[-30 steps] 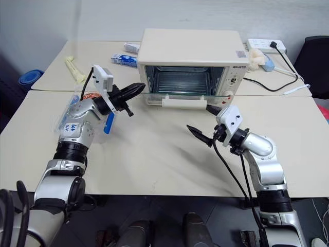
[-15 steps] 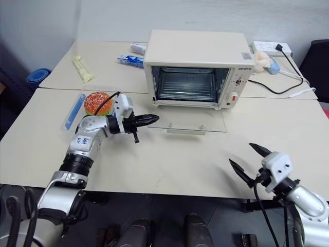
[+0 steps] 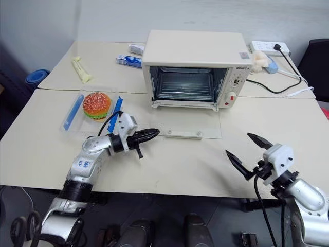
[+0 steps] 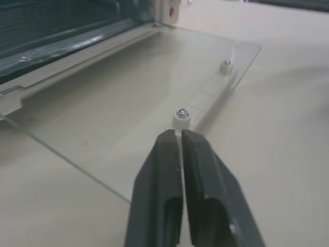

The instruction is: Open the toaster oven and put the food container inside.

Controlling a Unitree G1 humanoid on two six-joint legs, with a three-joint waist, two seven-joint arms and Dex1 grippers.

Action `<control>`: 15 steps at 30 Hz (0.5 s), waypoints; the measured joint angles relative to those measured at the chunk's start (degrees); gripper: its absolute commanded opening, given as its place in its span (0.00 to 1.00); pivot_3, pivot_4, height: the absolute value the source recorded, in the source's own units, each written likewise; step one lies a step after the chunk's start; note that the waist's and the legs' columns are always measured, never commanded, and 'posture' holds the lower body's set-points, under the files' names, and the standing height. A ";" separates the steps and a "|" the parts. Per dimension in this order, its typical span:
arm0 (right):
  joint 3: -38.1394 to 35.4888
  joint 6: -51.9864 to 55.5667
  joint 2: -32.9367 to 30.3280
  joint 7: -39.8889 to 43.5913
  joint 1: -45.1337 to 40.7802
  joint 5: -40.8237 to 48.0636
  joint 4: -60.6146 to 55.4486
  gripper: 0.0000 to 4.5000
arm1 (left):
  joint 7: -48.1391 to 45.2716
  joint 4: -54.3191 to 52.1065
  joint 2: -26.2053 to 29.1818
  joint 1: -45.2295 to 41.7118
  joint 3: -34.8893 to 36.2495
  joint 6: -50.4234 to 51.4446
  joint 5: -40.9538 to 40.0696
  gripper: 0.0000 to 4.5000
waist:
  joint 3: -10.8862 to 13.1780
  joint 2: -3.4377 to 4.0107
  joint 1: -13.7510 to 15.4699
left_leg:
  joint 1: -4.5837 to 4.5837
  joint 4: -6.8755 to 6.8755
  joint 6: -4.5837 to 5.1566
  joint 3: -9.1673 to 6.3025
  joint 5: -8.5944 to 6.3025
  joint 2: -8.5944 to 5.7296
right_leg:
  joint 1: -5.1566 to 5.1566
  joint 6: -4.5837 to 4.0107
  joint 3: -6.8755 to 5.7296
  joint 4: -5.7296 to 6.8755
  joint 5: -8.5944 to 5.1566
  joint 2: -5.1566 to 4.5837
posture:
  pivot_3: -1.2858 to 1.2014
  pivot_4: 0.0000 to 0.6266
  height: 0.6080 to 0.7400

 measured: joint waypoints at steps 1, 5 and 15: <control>1.20 0.54 -0.05 1.43 -0.93 1.30 -0.13 1.00 | 0.60 -3.37 0.28 1.68 2.21 0.80 -2.06 0.33 | 0.00 0.00 0.01 | -0.01 0.00 -0.01 -0.01 0.00 0.03 | 0.01 0.00 -0.01 -0.02 0.00 0.01 | 0.52 0.24 1.00; 3.62 2.99 -0.09 5.20 -4.49 5.74 0.28 1.00 | 0.61 -18.21 5.19 12.55 13.27 3.78 -11.84 0.61 | -0.01 0.01 -0.11 | 0.02 -0.03 -0.04 0.00 -0.03 0.06 | 0.04 -0.02 0.03 -0.09 -0.01 -0.01 | 0.52 0.24 1.00; 10.37 -4.08 0.19 14.33 -13.95 3.62 6.89 1.00 | 8.47 -25.13 5.65 46.36 43.90 7.29 -19.73 0.99 | 0.00 -0.01 0.34 | 0.06 -0.06 0.40 -0.13 -0.30 0.11 | 0.31 -0.07 -0.10 -0.55 -0.04 -0.05 | 0.52 0.24 1.00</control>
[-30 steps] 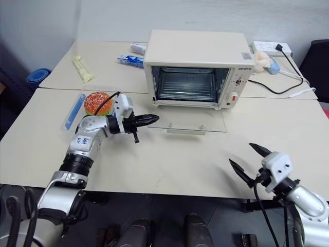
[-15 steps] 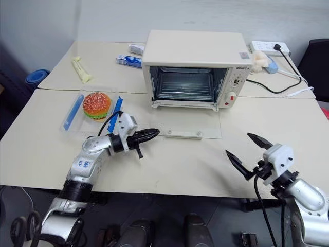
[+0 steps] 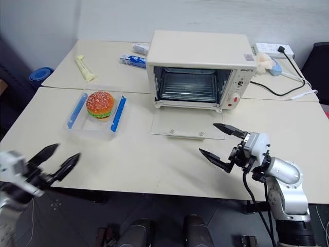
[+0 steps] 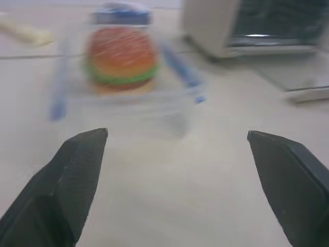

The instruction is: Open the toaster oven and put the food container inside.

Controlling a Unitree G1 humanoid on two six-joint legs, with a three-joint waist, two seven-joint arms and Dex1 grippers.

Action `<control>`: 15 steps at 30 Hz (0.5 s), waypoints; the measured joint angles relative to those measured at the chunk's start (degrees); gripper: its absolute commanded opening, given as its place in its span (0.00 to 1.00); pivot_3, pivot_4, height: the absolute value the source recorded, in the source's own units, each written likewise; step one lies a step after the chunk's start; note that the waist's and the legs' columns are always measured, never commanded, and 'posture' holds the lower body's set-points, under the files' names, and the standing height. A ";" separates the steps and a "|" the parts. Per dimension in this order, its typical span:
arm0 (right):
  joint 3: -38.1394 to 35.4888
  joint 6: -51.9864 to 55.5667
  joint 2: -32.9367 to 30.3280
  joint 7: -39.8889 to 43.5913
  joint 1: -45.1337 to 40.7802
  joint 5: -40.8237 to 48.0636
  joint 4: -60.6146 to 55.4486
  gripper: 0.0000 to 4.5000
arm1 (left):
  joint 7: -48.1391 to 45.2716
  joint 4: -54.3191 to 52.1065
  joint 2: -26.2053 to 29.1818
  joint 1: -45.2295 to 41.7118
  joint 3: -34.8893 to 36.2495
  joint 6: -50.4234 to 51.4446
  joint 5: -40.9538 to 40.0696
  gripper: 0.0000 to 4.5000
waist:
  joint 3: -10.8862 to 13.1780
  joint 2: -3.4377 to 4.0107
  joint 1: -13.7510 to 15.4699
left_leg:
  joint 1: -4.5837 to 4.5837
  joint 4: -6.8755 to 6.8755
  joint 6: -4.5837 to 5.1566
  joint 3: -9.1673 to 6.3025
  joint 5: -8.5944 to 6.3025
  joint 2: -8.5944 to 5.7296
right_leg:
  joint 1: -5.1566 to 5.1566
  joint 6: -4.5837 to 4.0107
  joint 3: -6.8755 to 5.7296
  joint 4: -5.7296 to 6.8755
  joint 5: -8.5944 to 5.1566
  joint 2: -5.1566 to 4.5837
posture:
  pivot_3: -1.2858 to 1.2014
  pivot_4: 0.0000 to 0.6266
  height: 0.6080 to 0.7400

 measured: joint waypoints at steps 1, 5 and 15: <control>0.57 -0.22 0.05 0.61 -0.61 0.00 0.21 1.00 | 1.12 0.10 -0.43 1.60 1.60 0.25 -0.27 0.99 | 0.00 -0.01 0.05 | 0.00 0.00 0.01 -0.01 -0.01 0.00 | 0.01 0.00 0.00 -0.01 0.00 0.00 | 0.52 0.24 1.00; 2.22 -0.99 0.60 2.45 -2.25 0.05 1.11 1.00 | 7.83 -2.41 -0.09 1.43 2.12 8.22 -5.16 0.99 | 0.00 0.00 1.13 | 0.01 0.00 0.01 -0.06 -0.01 -0.01 | 0.07 0.00 -0.03 -0.02 0.00 -0.04 | 0.52 0.24 1.00; 2.61 -1.43 0.34 4.85 -3.81 -0.01 3.62 1.00 | 61.80 -6.75 11.65 -22.87 -7.94 33.28 -49.58 0.99 | -0.03 -0.01 0.08 | 0.05 0.02 -0.31 -0.06 0.04 -0.02 | -0.08 0.01 0.01 0.24 0.01 0.03 | 0.52 0.24 1.00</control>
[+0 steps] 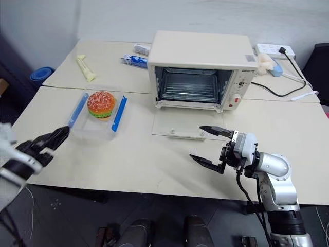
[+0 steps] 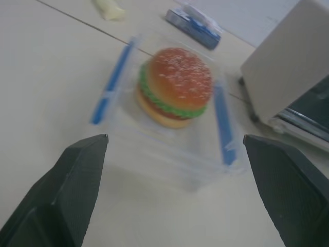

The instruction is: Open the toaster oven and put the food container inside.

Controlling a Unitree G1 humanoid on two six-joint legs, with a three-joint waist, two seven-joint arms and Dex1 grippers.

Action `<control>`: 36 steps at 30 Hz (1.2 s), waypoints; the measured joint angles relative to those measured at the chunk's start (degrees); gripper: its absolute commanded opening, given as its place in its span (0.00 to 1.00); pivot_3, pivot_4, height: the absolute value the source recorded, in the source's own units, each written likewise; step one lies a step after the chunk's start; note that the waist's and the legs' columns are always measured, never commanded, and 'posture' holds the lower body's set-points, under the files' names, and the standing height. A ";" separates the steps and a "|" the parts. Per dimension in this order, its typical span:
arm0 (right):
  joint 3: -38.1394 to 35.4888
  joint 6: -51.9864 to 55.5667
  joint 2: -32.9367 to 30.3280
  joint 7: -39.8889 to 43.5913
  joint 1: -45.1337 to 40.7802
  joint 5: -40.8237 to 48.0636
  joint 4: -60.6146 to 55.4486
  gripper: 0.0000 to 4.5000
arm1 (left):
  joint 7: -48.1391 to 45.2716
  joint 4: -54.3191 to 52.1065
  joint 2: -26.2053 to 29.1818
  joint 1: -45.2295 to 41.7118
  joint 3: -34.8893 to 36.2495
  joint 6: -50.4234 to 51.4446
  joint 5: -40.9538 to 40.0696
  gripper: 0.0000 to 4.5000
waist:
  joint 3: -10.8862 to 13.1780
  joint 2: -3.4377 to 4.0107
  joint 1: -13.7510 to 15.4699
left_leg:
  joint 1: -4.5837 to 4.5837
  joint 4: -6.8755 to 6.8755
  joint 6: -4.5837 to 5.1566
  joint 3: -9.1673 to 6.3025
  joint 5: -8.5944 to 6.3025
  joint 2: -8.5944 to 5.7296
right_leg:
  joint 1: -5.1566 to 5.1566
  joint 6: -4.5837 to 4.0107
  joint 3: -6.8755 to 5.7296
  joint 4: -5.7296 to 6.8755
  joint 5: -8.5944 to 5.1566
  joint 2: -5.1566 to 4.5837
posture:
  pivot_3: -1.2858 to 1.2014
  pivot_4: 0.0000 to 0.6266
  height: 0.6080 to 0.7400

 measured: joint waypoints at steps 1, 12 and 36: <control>0.00 0.00 0.00 0.02 -0.44 -0.01 0.29 1.00 | 8.01 1.21 1.36 -1.44 -2.97 -0.08 -5.12 0.99 | 0.00 -0.01 -0.34 | -0.06 0.00 -0.15 -0.01 0.08 0.01 | -0.05 0.00 0.00 -0.01 0.00 0.03 | 0.52 0.24 1.00; -1.13 -0.15 0.10 -3.79 2.49 -0.82 -1.88 1.00 | 30.03 11.92 1.88 -10.68 -13.01 -9.09 -18.10 0.99 | 0.00 -0.01 0.52 | -0.06 0.08 -0.28 0.08 0.19 -0.09 | -0.05 0.00 0.01 0.05 0.00 0.03 | 0.52 0.24 1.00; -0.45 1.58 0.15 -9.54 5.54 -2.12 -6.62 1.00 | 1.60 36.41 18.02 -21.18 -16.14 4.70 4.54 0.01 | 0.01 -0.04 -0.53 | -0.11 0.01 -0.34 0.11 0.22 -0.10 | -0.25 -0.09 0.01 0.26 -0.05 0.04 | 0.52 0.24 1.00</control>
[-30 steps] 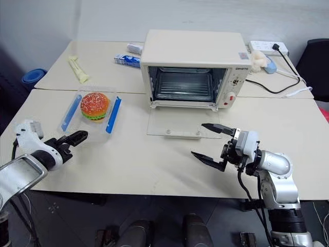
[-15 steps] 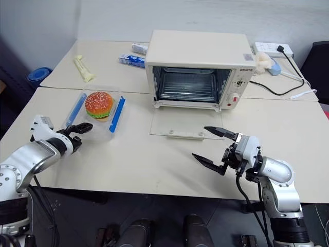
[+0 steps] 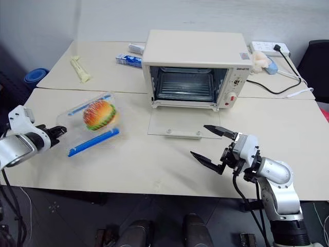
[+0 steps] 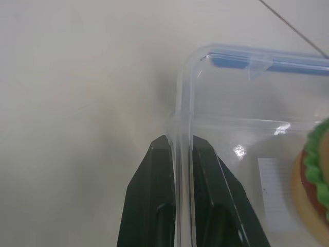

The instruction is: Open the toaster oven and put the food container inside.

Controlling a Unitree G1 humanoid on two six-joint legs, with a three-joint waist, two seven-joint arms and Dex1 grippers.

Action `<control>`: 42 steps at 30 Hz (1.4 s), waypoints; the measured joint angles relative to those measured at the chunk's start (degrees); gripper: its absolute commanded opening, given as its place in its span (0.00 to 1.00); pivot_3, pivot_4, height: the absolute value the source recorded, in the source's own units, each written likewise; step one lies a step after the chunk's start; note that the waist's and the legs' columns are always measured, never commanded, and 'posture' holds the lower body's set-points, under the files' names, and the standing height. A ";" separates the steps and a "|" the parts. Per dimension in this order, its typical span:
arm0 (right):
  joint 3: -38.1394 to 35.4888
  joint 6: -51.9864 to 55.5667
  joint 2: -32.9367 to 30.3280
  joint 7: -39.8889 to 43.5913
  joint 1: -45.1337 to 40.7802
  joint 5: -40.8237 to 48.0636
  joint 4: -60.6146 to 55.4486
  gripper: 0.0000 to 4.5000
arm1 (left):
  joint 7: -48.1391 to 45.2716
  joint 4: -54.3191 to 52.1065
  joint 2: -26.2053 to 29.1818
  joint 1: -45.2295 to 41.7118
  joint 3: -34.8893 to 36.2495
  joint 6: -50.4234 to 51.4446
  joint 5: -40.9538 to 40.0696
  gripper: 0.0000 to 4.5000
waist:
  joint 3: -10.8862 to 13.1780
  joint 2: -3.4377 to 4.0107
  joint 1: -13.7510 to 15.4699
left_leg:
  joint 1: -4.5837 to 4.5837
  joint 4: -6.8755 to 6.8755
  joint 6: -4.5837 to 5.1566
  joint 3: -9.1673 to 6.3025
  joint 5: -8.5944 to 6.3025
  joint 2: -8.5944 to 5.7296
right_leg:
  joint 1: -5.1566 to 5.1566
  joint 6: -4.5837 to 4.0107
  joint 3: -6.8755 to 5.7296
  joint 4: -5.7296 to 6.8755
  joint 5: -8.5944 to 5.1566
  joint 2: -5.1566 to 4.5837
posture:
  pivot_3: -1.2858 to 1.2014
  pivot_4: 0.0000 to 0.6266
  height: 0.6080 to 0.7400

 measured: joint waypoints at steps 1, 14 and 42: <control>-0.02 -0.03 0.01 -0.21 0.11 -0.07 -0.03 1.00 | -2.85 1.01 1.45 -2.11 -1.02 2.19 1.16 0.01 | 0.01 -0.02 0.13 | -0.02 0.00 0.00 -0.02 0.00 -0.02 | 0.01 0.00 -0.02 -0.02 0.00 -0.02 | 0.52 0.24 1.00; -3.74 -0.02 -0.39 -4.61 9.57 -0.64 -4.44 1.00 | -20.30 3.51 -5.00 -29.96 -13.18 21.04 13.21 0.01 | 0.02 -0.05 0.24 | -0.07 0.01 0.07 -0.10 -0.01 -0.18 | 0.00 0.02 -0.04 0.05 0.01 -0.11 | 0.52 0.24 1.00; -7.35 -0.60 3.17 -15.68 23.17 -3.61 -14.33 1.00 | -20.41 16.37 -40.97 -44.78 -13.02 16.49 45.63 0.40 | 0.07 -0.15 1.08 | -0.02 0.05 -0.04 0.08 0.07 -0.16 | -0.05 0.11 0.06 0.12 0.03 -0.04 | 0.52 0.24 1.00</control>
